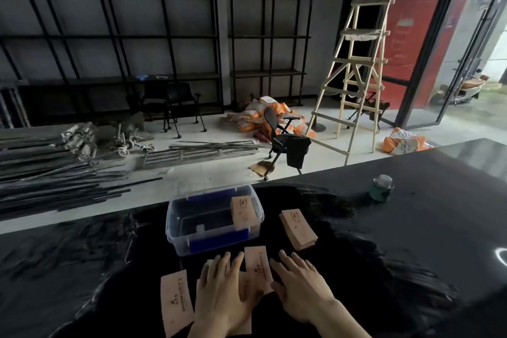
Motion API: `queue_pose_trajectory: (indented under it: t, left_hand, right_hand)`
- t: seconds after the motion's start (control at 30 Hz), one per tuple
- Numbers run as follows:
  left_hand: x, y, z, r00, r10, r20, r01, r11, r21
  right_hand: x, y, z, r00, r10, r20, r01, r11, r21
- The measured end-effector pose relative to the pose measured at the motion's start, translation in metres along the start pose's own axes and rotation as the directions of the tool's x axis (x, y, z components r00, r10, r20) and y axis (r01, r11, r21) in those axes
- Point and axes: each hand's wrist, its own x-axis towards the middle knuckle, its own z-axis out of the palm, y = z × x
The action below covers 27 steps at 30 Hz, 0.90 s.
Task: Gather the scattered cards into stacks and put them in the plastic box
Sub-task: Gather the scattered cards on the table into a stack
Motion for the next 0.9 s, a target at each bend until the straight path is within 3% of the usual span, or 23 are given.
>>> queue_pose_trajectory:
  t: [0.1,0.27,0.47,0.63,0.9]
  left_hand:
    - [-0.003,-0.002,0.010,1.000,-0.001,0.031,0.001,1.000,-0.026]
    - [-0.007,-0.013,0.020,0.999,0.032,-0.031,-0.034,0.997,-0.068]
    - [-0.015,-0.022,0.012,0.986,-0.079,-0.144,0.069,0.995,-0.073]
    - [-0.021,-0.019,-0.004,0.970,-0.177,-0.168,0.180,0.984,-0.001]
    - [-0.023,-0.010,-0.017,0.979,-0.177,-0.102,0.176,0.984,-0.021]
  right_hand:
    - [0.003,0.002,0.006,0.996,-0.086,0.005,0.086,0.996,0.001]
    - [0.010,-0.002,0.010,0.977,-0.182,0.107,0.187,0.981,-0.044]
    - [0.018,-0.015,0.020,0.972,-0.235,0.007,0.234,0.960,-0.155]
    - [0.025,-0.006,0.017,0.972,-0.225,-0.070,0.222,0.973,-0.056]
    - [0.038,0.006,0.005,0.957,-0.266,0.117,0.275,0.959,-0.068]
